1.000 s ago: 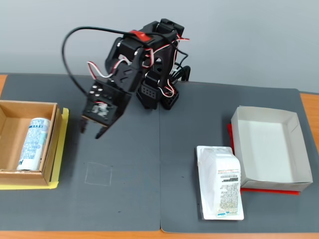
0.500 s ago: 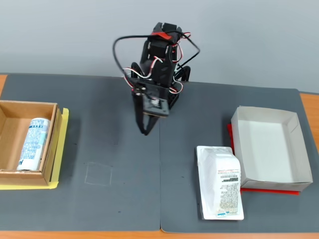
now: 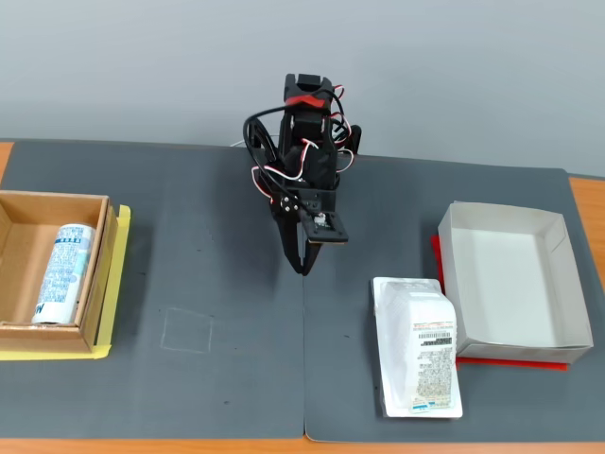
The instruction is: Pick the can and put it in the brown box
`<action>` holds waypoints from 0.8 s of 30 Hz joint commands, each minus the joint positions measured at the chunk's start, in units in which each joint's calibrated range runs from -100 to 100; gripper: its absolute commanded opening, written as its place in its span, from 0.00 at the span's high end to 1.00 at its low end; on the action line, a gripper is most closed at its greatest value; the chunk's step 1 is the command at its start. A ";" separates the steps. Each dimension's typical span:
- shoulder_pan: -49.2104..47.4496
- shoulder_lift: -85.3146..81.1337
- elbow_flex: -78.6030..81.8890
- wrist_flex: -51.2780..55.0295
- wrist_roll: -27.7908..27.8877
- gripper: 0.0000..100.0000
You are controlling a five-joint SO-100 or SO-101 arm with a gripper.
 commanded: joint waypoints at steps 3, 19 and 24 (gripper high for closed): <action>0.19 -1.01 3.91 -0.37 -3.67 0.99; -3.63 -1.27 -0.08 16.20 -5.55 0.99; -2.09 -1.27 -0.08 16.11 -5.55 0.99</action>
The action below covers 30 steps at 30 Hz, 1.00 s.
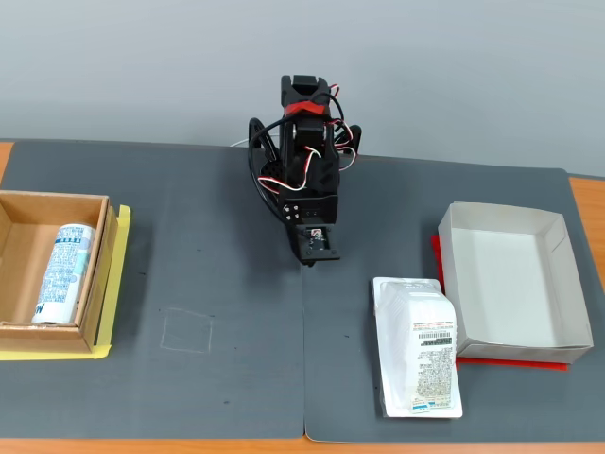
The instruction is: Pick the can and put it in the brown box
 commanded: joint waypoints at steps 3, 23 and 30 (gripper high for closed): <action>0.57 -0.68 -3.07 0.45 -0.17 0.99; 0.33 -0.17 -3.34 0.37 -0.02 0.99; 0.33 -0.17 -3.34 0.37 -0.02 0.99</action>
